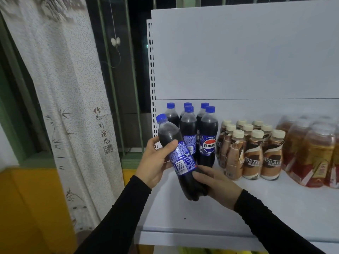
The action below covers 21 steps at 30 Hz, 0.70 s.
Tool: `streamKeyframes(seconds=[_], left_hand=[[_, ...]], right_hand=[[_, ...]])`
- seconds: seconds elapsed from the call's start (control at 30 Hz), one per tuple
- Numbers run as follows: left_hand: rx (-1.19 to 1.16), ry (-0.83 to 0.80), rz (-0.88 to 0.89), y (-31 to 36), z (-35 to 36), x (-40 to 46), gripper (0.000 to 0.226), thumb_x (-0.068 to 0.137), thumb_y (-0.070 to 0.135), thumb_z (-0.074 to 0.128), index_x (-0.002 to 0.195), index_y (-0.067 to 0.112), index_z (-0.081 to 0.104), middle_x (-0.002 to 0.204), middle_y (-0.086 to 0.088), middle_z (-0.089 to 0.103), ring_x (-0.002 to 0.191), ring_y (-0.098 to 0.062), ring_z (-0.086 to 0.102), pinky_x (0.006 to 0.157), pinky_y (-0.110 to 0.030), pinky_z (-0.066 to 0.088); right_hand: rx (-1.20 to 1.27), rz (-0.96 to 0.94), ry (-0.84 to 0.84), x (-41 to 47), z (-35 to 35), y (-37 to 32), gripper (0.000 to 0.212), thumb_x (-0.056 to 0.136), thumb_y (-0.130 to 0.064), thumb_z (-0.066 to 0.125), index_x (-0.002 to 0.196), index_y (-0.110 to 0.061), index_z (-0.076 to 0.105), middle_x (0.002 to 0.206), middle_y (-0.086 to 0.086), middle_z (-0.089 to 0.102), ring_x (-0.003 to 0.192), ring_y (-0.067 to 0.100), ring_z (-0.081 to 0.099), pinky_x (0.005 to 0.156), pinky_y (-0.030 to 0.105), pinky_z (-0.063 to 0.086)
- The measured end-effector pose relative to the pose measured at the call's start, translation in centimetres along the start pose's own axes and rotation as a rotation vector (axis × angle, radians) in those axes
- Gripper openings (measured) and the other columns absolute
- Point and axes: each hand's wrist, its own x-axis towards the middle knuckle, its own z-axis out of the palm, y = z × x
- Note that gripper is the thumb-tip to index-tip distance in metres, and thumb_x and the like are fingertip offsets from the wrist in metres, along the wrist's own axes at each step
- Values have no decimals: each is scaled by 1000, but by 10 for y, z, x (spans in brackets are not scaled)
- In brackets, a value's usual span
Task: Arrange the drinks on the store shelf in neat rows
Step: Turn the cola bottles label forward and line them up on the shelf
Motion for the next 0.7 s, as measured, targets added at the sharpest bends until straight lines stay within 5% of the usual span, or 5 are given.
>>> streamKeyframes(seconds=[0.13, 0.23, 0.47, 0.63, 0.7], left_hand=[[41, 69, 34, -1, 0, 0, 56, 85, 16, 77, 131, 14, 46, 79, 11, 76, 72, -9, 74, 59, -25, 57], [69, 66, 60, 0, 1, 0, 56, 85, 18, 77, 131, 18, 46, 84, 11, 76, 76, -7, 74, 59, -21, 56], [-26, 10, -6, 3, -8, 1, 45, 90, 21, 71, 130, 20, 51, 96, -4, 75, 83, -17, 73, 74, -38, 57], [13, 81, 58, 1, -1, 1, 48, 86, 18, 75, 127, 19, 49, 84, 4, 77, 76, -13, 74, 66, -31, 57], [27, 101, 82, 2, 3, 2, 52, 85, 18, 77, 128, 20, 47, 89, 2, 76, 76, -11, 75, 64, -27, 57]], right_hand=[[-406, -127, 91, 0, 9, -5, 45, 68, -42, 81, 106, -43, 58, 106, -21, 67, 95, -7, 64, 78, 16, 52], [-368, -171, 132, 2, 9, -4, 52, 62, -43, 84, 108, -43, 59, 109, -18, 68, 102, -1, 65, 88, 24, 54], [27, -9, 18, 1, 4, 2, 43, 75, -24, 81, 114, -25, 64, 104, -4, 75, 95, 16, 69, 82, 39, 50], [-326, -63, 30, -4, 11, -6, 45, 74, -42, 82, 111, -38, 56, 106, -16, 66, 90, -4, 65, 73, 16, 52], [-405, -106, 91, -3, 11, -7, 51, 65, -45, 81, 109, -44, 54, 110, -19, 64, 98, -2, 63, 80, 22, 56]])
